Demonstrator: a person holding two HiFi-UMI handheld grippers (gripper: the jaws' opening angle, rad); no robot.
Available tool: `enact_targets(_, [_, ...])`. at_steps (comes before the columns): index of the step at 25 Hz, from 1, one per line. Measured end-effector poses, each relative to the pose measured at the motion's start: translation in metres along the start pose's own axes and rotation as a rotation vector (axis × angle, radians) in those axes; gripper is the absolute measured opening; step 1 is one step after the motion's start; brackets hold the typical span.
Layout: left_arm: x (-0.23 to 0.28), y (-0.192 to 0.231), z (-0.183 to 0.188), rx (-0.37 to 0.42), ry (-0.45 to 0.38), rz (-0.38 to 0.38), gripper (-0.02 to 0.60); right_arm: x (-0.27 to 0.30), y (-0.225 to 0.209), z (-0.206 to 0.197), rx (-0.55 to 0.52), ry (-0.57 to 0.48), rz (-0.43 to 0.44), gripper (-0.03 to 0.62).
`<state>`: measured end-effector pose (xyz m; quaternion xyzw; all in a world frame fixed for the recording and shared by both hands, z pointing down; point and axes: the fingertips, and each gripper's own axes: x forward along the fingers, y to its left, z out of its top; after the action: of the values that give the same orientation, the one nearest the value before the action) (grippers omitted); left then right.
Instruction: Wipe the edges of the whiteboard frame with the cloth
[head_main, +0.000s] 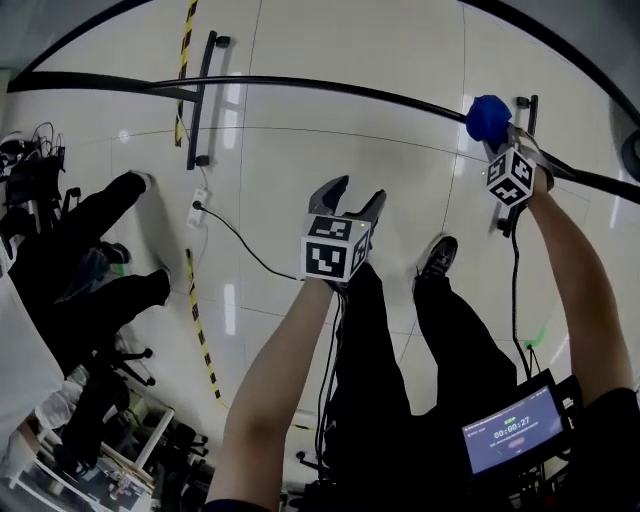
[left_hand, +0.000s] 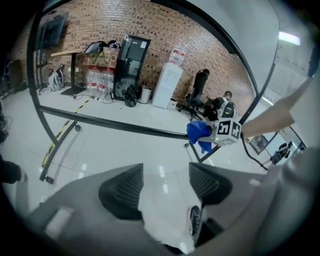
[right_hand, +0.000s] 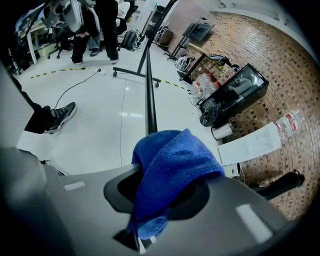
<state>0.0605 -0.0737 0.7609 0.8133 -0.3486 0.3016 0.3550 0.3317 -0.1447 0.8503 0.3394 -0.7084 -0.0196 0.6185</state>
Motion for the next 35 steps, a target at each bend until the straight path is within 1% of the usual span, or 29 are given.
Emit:
enact_targets(4, [-0.013,0.016,-0.012,-0.048,-0.018,0.021,0.287,0.0,-0.003,0.024,-0.033,-0.007,-0.008,0.098])
enact_targets(8, [-0.025,0.03,-0.022,-0.078,-0.023,0.032,0.287,0.005,0.009,0.059,-0.082,-0.013,0.002,0.098])
enact_targets(14, [-0.049,0.055,-0.016,-0.164,-0.068,0.069,0.287,0.009,0.005,0.116,-0.151,-0.054,-0.025,0.098])
enact_targets(19, [-0.066,0.088,-0.032,-0.203,-0.051,0.088,0.287,0.018,0.015,0.161,-0.216,-0.077,-0.025,0.098])
enact_targets(27, [-0.099,0.14,-0.036,-0.283,-0.083,0.097,0.279,0.032,0.027,0.236,-0.315,-0.053,0.035,0.098])
enact_targets(32, [-0.116,0.184,-0.049,-0.297,-0.112,0.139,0.279,0.046,0.029,0.288,-0.389,-0.054,0.031,0.098])
enact_targets(35, [-0.138,0.201,-0.058,-0.316,-0.112,0.167,0.279,0.047,0.031,0.304,-0.42,-0.038,0.029,0.098])
